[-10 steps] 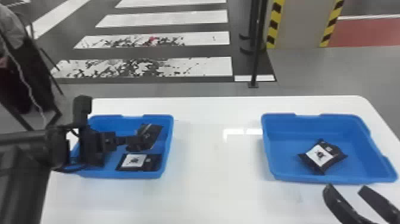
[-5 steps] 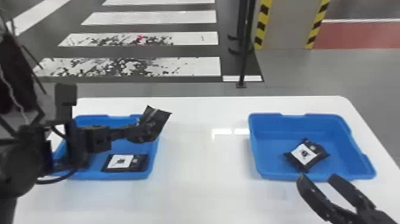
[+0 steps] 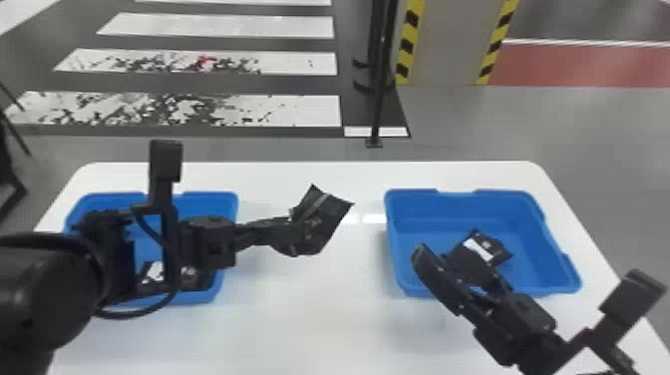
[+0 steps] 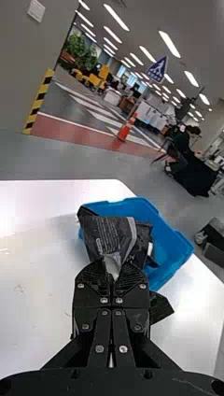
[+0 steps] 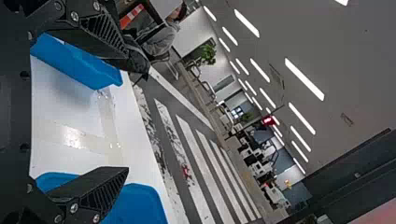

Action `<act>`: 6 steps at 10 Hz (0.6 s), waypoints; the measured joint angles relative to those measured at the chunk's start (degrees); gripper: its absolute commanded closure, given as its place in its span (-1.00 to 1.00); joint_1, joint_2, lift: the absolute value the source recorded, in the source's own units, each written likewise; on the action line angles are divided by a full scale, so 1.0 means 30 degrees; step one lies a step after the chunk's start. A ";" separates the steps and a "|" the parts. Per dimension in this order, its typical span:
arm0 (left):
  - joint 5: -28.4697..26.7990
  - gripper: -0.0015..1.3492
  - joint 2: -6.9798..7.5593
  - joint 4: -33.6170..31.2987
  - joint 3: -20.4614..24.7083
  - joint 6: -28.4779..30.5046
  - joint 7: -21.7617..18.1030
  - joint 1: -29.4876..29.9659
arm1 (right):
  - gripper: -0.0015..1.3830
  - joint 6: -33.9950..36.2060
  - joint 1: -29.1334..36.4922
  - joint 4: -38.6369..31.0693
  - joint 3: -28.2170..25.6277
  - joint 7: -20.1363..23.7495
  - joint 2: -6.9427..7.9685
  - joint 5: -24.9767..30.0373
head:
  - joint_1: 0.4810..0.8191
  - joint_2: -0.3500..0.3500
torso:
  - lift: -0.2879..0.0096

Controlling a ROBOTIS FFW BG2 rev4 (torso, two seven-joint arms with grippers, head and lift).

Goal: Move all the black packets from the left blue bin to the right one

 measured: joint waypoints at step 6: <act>0.2402 0.80 -0.0084 0.0520 -0.3327 -0.0040 0.0307 -0.0563 | -0.74 0.0675 -0.1913 0.1284 0.1294 -0.0091 -0.0181 -0.0965 | 0.27 -0.39 | 0.00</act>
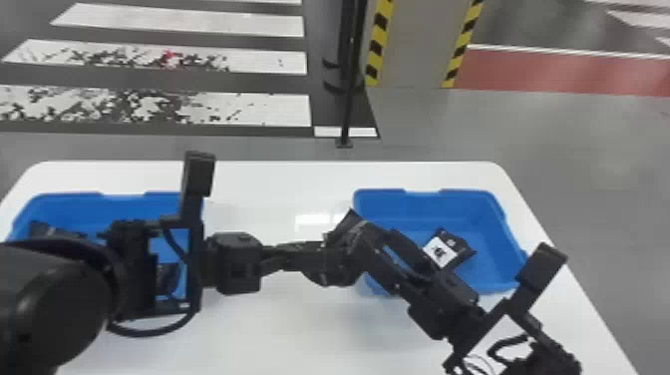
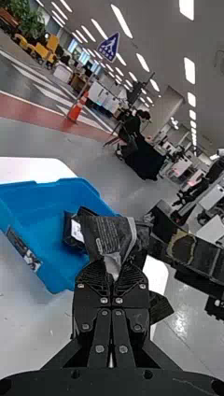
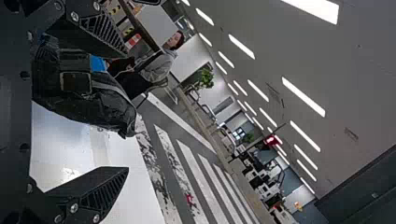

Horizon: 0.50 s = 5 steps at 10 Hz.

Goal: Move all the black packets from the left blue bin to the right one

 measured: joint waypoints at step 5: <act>0.0703 0.80 -0.0043 0.0177 -0.0518 -0.0041 0.0085 -0.0033 | 0.84 0.0002 -0.0377 0.0073 0.0089 -0.0061 -0.0108 -0.0081 | 0.27 -0.44 | 0.00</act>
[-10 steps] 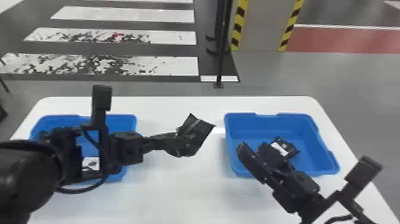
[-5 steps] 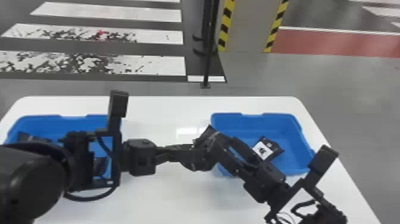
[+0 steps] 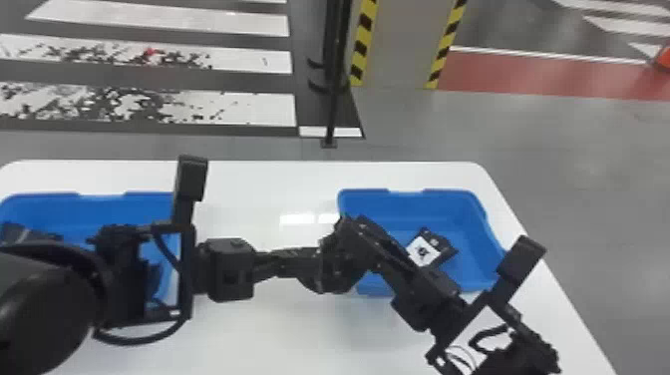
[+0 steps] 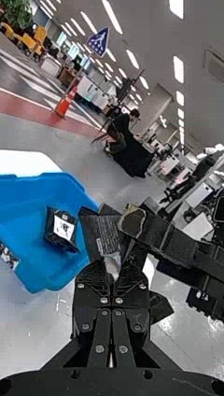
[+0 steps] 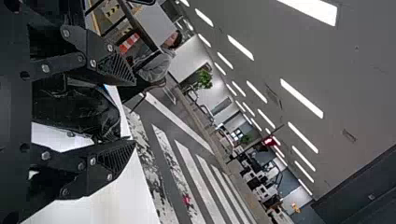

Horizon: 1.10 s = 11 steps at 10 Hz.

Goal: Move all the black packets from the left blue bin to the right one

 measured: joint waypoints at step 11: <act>0.1558 -0.78 -0.0050 -0.3132 0.3940 -0.0967 -0.0006 0.4449 | 0.84 0.0281 -0.3339 0.2866 -0.2119 0.0064 -0.1452 -0.1006 | 0.27 -0.48 | 0.00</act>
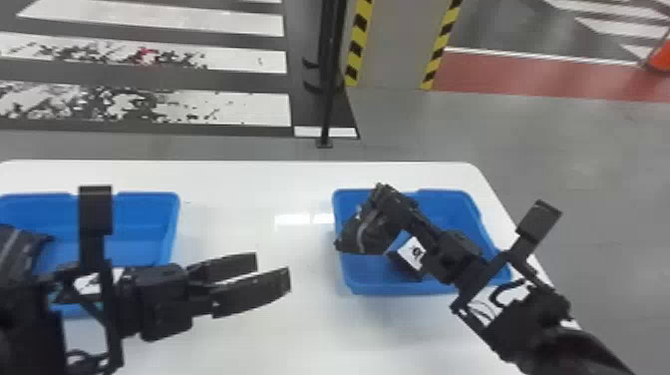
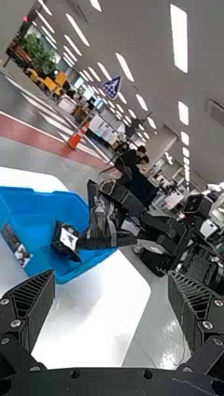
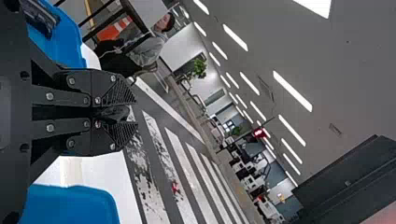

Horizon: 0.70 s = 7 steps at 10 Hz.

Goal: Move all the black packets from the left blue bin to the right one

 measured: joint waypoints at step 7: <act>-0.0457 -0.79 -0.0375 -0.1038 0.3043 -0.0071 -0.0066 0.1794 | -0.50 -0.0246 -0.4910 0.7745 -0.0742 -0.0515 -0.0924 0.1671 | 0.27 -0.45 | 0.00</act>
